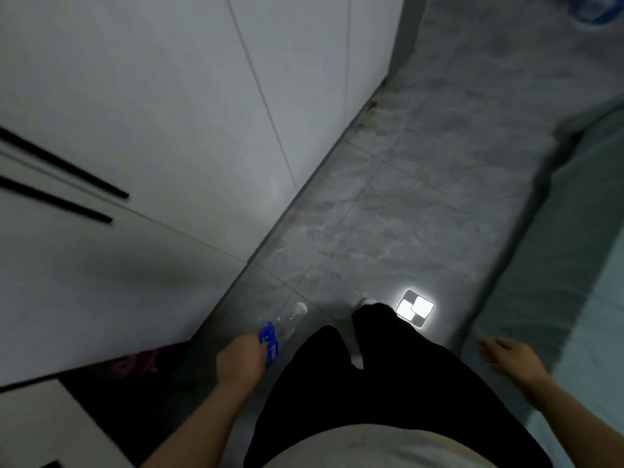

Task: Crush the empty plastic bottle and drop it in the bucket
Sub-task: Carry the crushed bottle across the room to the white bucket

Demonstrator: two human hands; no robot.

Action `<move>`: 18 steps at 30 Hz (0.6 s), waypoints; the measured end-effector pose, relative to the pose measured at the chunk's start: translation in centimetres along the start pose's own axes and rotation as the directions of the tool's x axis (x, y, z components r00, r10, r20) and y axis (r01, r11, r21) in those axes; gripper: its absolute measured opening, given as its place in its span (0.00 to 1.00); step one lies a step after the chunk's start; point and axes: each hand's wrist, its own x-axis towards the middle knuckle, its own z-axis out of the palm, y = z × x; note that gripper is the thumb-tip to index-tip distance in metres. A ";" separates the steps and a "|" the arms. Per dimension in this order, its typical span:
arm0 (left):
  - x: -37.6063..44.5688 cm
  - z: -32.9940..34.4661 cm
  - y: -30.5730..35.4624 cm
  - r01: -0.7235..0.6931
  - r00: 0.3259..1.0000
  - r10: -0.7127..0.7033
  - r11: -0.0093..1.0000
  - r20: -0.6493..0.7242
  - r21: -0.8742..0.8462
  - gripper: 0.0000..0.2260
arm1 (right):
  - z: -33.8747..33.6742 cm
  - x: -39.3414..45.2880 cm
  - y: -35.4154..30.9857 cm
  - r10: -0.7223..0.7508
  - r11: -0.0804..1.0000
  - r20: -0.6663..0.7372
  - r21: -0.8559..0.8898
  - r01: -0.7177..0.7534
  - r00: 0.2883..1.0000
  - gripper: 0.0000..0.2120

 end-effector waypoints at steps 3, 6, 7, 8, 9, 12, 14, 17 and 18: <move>2.7 -2.1 3.1 -0.096 0.995 0.098 0.992 -0.021 0.084 0.12 | -1.1 -0.5 3.2 0.096 0.992 -0.070 0.085 -0.090 0.993 0.12; 5.4 -3.8 7.0 -0.163 0.986 0.165 0.981 -0.011 0.103 0.11 | -2.7 0.2 5.5 0.186 0.976 -0.095 0.132 -0.173 0.978 0.13; 6.1 -4.3 8.5 -0.187 0.982 0.189 0.976 -0.010 0.112 0.10 | -3.3 0.6 5.9 0.201 0.973 -0.101 0.139 -0.186 0.974 0.13; 6.7 -4.7 9.9 -0.207 0.978 0.210 0.971 -0.009 0.120 0.08 | -3.9 1.1 6.1 0.207 0.971 -0.105 0.146 -0.191 0.973 0.13; 7.4 -5.1 11.4 -0.220 0.975 0.223 0.967 -0.007 0.127 0.08 | -4.5 1.7 6.0 0.217 0.966 -0.106 0.163 -0.199 0.970 0.13; 8.6 -6.1 15.9 -0.242 0.969 0.245 0.958 -0.003 0.152 0.09 | -7.1 3.7 4.6 0.215 0.961 -0.108 0.203 -0.190 0.971 0.13; 9.3 -6.8 18.8 -0.243 0.969 0.247 0.956 -0.003 0.166 0.09 | -9.2 5.7 2.9 0.178 0.968 -0.097 0.199 -0.156 0.979 0.14; 10.0 -8.0 22.1 -0.232 0.972 0.235 0.952 0.008 0.199 0.08 | -12.0 7.9 0.2 0.178 0.950 -0.089 0.275 -0.148 0.980 0.10; 10.4 -8.5 23.0 -0.233 0.972 0.235 0.954 0.013 0.186 0.08 | -12.8 8.7 -0.8 0.176 0.943 -0.091 0.301 -0.141 0.980 0.10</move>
